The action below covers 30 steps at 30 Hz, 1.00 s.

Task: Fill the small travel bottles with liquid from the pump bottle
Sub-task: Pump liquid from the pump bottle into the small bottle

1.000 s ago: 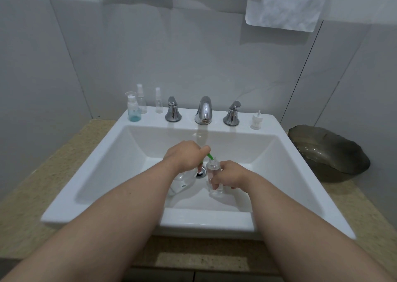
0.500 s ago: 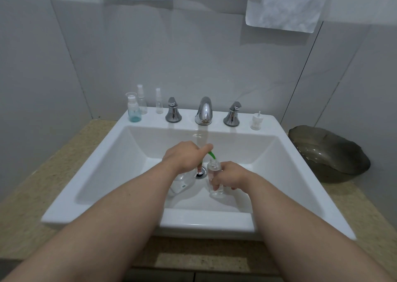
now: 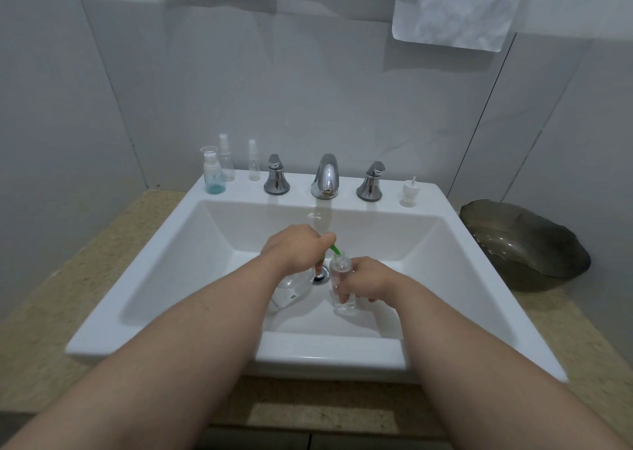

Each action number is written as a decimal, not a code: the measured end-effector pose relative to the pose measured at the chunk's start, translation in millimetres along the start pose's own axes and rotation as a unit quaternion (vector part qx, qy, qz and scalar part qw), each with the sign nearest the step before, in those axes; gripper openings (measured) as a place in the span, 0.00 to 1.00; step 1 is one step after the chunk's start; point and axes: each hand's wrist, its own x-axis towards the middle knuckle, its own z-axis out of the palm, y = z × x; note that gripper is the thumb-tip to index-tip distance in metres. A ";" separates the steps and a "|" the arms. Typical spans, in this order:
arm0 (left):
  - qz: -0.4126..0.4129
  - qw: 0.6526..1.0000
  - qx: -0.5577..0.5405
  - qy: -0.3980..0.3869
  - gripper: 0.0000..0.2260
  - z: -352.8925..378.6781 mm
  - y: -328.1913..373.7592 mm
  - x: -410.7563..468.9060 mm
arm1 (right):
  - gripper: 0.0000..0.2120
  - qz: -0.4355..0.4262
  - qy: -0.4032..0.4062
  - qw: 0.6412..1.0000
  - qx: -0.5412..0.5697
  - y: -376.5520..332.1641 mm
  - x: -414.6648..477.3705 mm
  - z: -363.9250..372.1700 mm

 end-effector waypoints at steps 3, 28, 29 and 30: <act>0.001 1.000 -0.009 0.002 0.26 0.1 -1.5 0.2 | 0.12 0.004 0.004 1.000 -0.004 0.5 0.5 0.0; -0.007 0.999 -0.040 0.006 0.32 -0.6 -6.9 -1.2 | 0.11 0.010 0.004 1.000 0.006 1.5 1.2 0.3; -0.007 0.999 -0.040 0.006 0.33 -1.0 -6.5 -2.1 | 0.11 0.010 0.004 1.000 0.006 1.5 1.4 0.2; -0.006 0.999 -0.040 0.006 0.33 -1.2 -5.9 -2.7 | 0.11 0.012 0.004 1.000 0.006 1.4 1.6 0.1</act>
